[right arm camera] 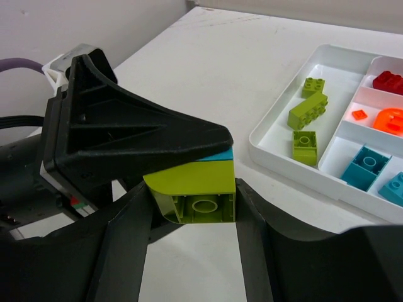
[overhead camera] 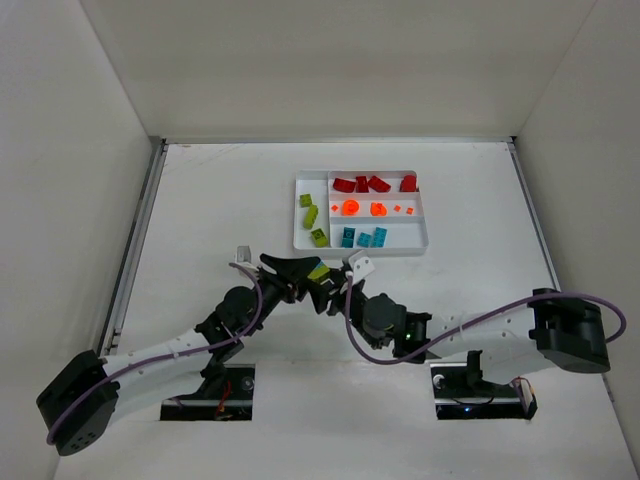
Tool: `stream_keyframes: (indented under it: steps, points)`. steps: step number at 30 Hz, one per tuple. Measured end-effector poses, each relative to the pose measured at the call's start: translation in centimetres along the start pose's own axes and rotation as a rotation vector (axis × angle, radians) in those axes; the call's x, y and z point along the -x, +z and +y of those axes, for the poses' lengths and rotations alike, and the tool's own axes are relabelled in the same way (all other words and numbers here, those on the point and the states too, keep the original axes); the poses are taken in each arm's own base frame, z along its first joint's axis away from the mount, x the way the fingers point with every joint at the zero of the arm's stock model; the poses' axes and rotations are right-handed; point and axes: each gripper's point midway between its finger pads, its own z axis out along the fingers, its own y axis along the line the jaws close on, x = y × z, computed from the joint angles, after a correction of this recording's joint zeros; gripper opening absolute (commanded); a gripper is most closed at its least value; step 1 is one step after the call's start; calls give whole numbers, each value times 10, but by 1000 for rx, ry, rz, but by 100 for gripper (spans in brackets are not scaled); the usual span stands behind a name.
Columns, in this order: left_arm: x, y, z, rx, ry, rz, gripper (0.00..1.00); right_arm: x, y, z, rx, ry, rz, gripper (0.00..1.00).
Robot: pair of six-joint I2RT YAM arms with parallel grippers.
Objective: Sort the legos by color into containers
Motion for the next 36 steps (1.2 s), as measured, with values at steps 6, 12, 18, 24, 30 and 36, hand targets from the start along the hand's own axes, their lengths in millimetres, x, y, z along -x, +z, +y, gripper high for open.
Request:
stream_keyframes:
  steps: [6, 12, 18, 24, 30, 36]
  points:
    - [7, 1, 1, 4, 23, -19, 52, -5, -12, -6, 28, 26, 7, 37]
    - [6, 0, 1, 2, 59, -16, 50, -11, -25, -7, 77, 49, 22, 37]
    - [-2, 5, 2, 20, 101, 16, 44, -1, -29, -5, 120, 92, 11, 37]
    - [-8, 7, 4, 28, 126, 39, 40, -8, -29, -6, 130, 99, 35, 37]
    - [-12, 5, 3, 24, 144, 57, 47, -10, -28, -8, 132, 109, 43, 37]
    - [-15, 3, -1, 8, 157, 67, 39, -13, -27, -9, 131, 115, 52, 37]
